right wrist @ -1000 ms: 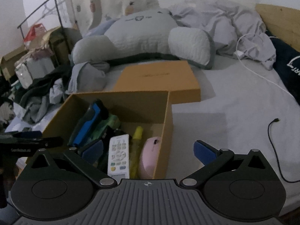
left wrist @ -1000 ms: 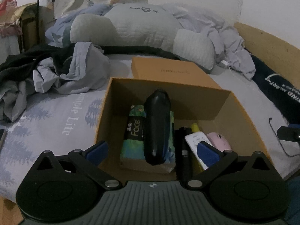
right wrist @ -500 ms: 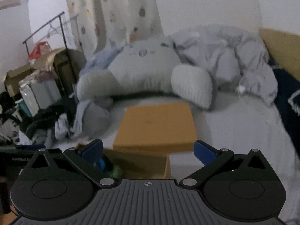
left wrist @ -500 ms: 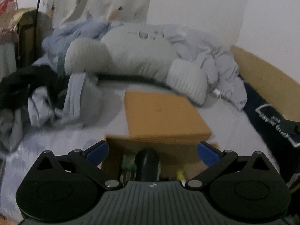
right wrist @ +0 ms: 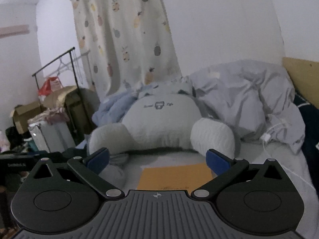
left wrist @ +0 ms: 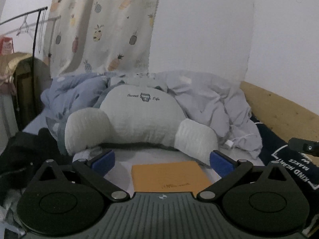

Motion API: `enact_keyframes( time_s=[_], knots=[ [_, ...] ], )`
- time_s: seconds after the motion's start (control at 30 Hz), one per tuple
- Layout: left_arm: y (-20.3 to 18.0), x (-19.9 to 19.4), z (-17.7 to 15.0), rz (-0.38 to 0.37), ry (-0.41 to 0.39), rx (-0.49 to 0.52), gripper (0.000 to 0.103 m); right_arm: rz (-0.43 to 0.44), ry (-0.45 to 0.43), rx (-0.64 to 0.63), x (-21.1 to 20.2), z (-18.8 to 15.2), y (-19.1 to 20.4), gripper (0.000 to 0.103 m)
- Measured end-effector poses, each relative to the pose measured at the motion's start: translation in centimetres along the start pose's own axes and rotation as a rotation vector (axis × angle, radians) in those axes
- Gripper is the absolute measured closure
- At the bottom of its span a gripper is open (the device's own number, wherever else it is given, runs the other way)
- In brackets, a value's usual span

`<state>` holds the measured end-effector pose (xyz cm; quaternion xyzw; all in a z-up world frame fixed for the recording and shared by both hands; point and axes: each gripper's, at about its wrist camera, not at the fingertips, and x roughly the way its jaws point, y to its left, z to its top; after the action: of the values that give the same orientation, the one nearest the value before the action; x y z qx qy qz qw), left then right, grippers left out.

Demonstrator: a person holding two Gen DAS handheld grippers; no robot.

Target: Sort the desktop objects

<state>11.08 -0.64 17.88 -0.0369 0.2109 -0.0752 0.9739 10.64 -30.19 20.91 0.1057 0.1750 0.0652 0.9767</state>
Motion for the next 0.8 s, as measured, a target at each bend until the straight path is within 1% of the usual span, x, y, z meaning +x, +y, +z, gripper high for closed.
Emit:
enact_keyframes(
  time_s=[0.1, 0.3, 0.43, 0.53, 0.73, 0.8],
  knots=[
    [-0.4, 2.5, -0.6, 0.022, 0.034, 0.01, 0.0, -0.02, 0.016, -0.046, 2.4, -0.5, -0.4, 0.0],
    [-0.1, 7.8, -2.8, 0.069, 0.136, 0.007, 0.0, -0.046, 0.079, -0.034, 8.2, -2.5, -2.6, 0.0],
    [1.2, 12.2, -4.4, 0.089, 0.238, -0.049, 0.0, -0.082, 0.125, -0.031, 11.9, -4.0, -4.3, 0.0],
    [2.5, 14.9, -5.2, 0.111, 0.304, -0.071, 0.0, -0.073, 0.186, -0.001, 14.7, -5.2, -5.7, 0.0],
    [4.2, 20.7, -7.0, 0.108, 0.43, -0.074, 0.0, -0.04, 0.301, 0.031, 20.3, -6.7, -9.0, 0.0],
    [4.4, 22.2, -7.4, 0.108, 0.459, -0.082, 0.0, -0.034, 0.338, 0.036, 22.0, -7.2, -10.0, 0.0]
  ],
)
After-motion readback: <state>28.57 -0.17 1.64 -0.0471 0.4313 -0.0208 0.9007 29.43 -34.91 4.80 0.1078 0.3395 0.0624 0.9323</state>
